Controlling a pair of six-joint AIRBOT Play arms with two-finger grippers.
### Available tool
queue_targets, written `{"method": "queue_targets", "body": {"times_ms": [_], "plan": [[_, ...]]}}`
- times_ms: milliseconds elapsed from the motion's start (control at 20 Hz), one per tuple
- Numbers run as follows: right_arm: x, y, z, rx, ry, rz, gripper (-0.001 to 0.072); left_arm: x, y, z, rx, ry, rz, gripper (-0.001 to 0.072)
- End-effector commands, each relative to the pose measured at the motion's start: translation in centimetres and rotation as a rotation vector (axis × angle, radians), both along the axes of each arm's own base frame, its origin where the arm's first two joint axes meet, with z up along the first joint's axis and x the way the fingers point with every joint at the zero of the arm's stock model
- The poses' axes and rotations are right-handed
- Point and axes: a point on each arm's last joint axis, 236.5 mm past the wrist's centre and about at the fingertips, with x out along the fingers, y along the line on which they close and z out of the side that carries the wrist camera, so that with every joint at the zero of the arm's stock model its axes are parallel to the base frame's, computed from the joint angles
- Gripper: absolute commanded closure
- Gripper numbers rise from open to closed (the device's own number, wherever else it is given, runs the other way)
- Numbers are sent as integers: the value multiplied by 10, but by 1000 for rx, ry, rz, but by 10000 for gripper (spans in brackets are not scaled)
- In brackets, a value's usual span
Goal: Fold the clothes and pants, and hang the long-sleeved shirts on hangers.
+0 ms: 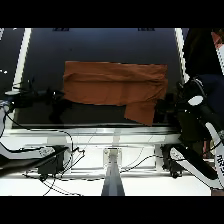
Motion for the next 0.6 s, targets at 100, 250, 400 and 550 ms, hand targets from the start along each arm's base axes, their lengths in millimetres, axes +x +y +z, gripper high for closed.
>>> {"method": "queue_targets", "body": {"times_ms": [100,250,400,550], "plan": [[22,21,77,89,-104,105,697,5,-10,76,-18,-174,-89,695],[32,39,134,162,-248,102,697,0,4,120,54,-267,-39,694],[30,64,184,295,-364,93,697,-9,13,165,139,-394,-7,693],[55,67,205,302,-487,22,697,-5,13,183,203,-469,17,694]]}}
